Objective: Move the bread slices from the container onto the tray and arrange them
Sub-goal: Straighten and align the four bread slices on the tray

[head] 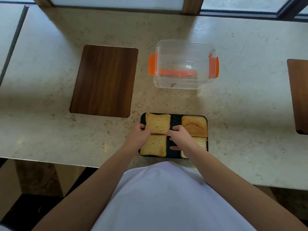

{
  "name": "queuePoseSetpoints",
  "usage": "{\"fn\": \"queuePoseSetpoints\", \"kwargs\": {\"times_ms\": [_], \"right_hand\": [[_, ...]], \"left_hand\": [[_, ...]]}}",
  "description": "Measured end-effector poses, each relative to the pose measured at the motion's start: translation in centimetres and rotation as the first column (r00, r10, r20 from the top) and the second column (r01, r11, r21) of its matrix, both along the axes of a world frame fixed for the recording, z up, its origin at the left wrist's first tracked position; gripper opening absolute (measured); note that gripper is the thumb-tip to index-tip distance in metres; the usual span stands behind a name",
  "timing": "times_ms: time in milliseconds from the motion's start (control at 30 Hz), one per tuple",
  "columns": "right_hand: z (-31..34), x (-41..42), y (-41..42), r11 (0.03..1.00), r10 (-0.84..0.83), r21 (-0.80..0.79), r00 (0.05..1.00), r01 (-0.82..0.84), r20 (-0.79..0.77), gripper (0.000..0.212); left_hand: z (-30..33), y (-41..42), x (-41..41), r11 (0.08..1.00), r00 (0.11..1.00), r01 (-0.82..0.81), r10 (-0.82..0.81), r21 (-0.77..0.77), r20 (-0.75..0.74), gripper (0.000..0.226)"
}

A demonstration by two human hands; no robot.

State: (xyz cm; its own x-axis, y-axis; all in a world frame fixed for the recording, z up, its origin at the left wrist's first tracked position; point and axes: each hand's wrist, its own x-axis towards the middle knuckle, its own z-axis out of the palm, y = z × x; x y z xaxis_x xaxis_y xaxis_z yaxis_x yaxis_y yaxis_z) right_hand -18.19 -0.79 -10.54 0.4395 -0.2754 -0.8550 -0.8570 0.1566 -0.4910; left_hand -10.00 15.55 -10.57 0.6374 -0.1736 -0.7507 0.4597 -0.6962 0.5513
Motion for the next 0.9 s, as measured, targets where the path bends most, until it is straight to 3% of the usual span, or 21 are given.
{"fn": "queuePoseSetpoints", "kwargs": {"times_ms": [167,333,600,900], "right_hand": [[0.0,-0.6,0.3,0.998,0.069,0.011,0.998,-0.069,-0.013,0.047],[-0.2,-1.9,0.4,0.989,0.144,0.024,0.989,-0.143,-0.019,0.039],[-0.3,-2.5,0.4,0.989,0.140,0.042,0.990,-0.140,0.003,0.024],[-0.4,-3.4,-1.0,0.996,0.049,0.076,0.998,-0.046,-0.029,0.036]], "left_hand": [[0.3,1.1,-0.2,0.996,0.994,-0.091,0.091,0.011,-0.057,0.055],[-0.6,2.8,-0.9,0.990,0.980,-0.126,0.134,0.058,-0.144,0.023],[-1.9,2.4,-0.8,0.988,0.972,-0.146,0.153,0.050,-0.179,0.033],[-1.8,1.6,-1.2,0.992,0.973,-0.122,0.124,0.022,-0.196,0.012]]}}
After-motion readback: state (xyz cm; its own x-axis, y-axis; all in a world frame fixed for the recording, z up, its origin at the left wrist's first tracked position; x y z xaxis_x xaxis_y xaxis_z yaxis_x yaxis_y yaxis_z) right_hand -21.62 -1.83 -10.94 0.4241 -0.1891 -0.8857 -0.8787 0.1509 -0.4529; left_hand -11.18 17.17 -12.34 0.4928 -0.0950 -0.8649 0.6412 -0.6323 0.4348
